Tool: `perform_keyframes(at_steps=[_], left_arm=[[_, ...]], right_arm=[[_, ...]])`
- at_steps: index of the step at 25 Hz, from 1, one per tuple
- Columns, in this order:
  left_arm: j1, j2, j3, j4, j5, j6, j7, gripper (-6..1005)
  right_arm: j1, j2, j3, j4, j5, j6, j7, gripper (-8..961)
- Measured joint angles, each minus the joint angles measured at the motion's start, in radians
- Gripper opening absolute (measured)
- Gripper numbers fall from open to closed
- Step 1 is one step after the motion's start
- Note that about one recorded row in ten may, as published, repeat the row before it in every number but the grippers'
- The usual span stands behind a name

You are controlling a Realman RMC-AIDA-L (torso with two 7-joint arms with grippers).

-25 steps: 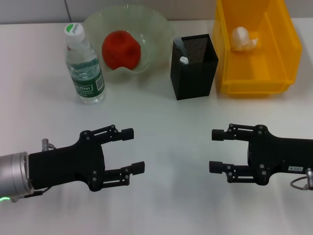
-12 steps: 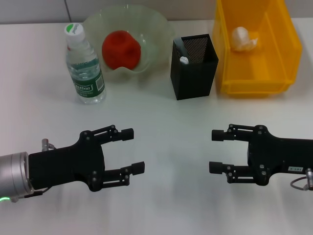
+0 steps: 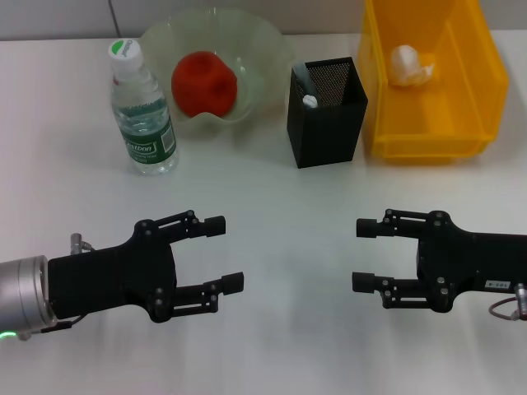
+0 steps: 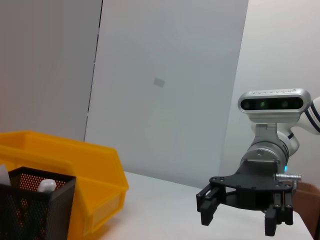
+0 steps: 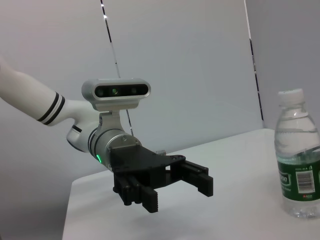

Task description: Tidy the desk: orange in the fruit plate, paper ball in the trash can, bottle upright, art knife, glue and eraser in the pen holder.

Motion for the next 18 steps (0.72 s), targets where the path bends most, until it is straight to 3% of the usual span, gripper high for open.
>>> perform_keyframes(at_steps=[18], left_arm=[[0.0,0.002,0.0,0.0,0.0,0.003,0.0,784]], right_arm=[[0.0,0.0,0.0,0.0,0.0,-0.003,0.002,735]])
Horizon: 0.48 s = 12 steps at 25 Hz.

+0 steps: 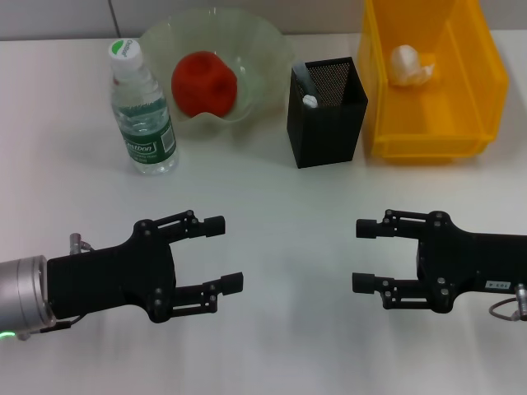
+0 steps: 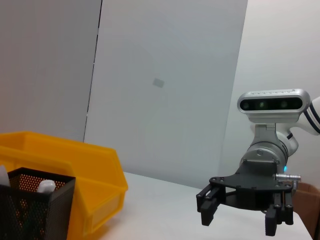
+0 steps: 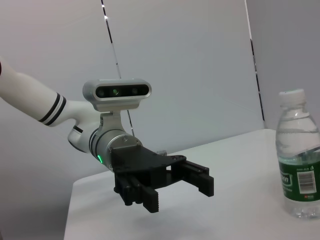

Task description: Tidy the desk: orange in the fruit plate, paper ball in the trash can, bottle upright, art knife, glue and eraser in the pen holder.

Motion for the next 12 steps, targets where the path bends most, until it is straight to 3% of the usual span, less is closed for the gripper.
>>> perform_keyframes(at_steps=[12], left_arm=[[0.0,0.0,0.0,0.0,0.0,0.0,0.0,784]], right_arm=[[0.0,0.0,0.0,0.0,0.0,-0.004,0.0,736]])
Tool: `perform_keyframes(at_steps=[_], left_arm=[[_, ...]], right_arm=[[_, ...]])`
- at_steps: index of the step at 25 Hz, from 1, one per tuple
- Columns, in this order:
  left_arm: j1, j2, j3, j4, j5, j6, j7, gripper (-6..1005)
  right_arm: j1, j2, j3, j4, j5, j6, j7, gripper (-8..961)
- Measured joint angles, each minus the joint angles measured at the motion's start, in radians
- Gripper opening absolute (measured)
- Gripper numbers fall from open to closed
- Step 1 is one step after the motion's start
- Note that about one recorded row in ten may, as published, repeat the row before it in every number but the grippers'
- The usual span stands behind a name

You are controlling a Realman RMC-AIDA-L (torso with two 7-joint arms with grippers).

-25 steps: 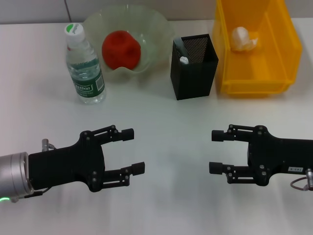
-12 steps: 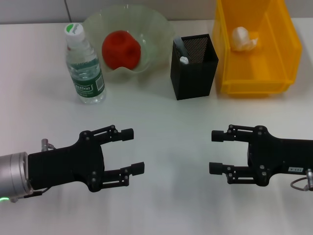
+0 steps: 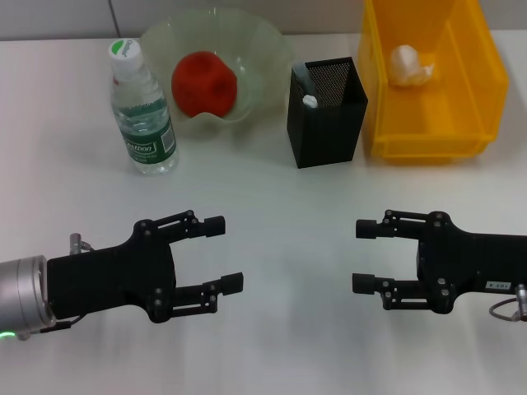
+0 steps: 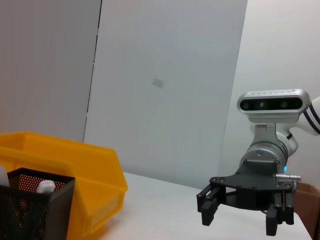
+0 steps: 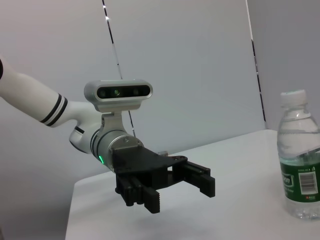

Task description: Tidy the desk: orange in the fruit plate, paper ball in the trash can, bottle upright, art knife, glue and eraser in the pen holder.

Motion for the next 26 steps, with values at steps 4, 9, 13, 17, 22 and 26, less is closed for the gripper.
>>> perform_keyframes(at_steps=[4,9,13,17,22,26], left_arm=[[0.0,0.0,0.0,0.0,0.0,0.001,0.0,784],[0.002,0.0,0.0,0.0,0.0,0.001,0.0,784],[0.002,0.0,0.0,0.0,0.0,0.002,0.0,784],[0.004,0.001,0.0,0.0,0.0,0.003,0.0,785],[0.005,0.002,0.0,0.0,0.0,0.004,0.001,785],[0.005,0.002,0.0,0.0,0.0,0.004,0.002,785]], right_arm=[[0.0,0.0,0.0,0.0,0.0,-0.001,0.0,736],[0.0,0.0,0.0,0.0,0.0,-0.001,0.0,736],[0.0,0.0,0.0,0.0,0.0,-0.002,0.0,734],[0.0,0.0,0.0,0.0,-0.001,-0.002,0.001,734],[0.0,0.0,0.0,0.0,-0.001,-0.004,0.004,734],[0.0,0.0,0.0,0.0,-0.001,-0.004,0.007,734]])
